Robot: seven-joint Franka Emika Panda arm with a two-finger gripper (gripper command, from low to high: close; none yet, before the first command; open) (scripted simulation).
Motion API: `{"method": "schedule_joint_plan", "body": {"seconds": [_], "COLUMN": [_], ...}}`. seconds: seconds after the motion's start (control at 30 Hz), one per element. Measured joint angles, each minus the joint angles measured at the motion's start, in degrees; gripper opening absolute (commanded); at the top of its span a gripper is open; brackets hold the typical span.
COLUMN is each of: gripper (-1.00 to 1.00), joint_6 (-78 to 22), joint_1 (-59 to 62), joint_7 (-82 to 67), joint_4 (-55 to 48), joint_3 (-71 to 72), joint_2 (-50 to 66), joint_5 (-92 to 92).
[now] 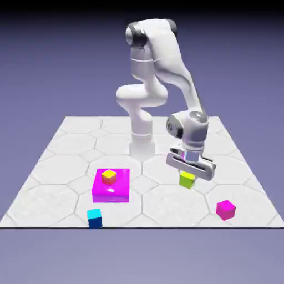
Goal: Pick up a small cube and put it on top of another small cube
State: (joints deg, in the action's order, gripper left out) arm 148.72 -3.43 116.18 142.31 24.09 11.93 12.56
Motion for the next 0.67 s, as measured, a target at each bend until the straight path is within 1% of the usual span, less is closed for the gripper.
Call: {"method": "schedule_joint_plan", "body": {"seconds": [0.37, 0.43, 0.53, 0.57, 0.63, 0.67], "gripper": [-1.00, -1.00, -1.00, 1.00, 1.00, 1.00], "joint_6": [-11.6, -12.0, -6.9, -5.5, -5.6, -7.3], "joint_1": [8.8, 9.1, 5.2, 4.1, 4.1, 5.4], "joint_7": [14.2, 14.7, 18.1, 19.1, 19.1, 17.9], "joint_4": [-22.8, -23.7, -24.3, -24.5, -24.5, -24.2], "joint_3": [16.4, 17.0, 12.0, 10.6, 10.6, 12.3], "joint_2": [14.6, 15.1, 21.4, 23.1, 23.1, 21.0], "joint_5": [11.3, 11.7, 17.0, 18.5, 18.5, 16.8]}}
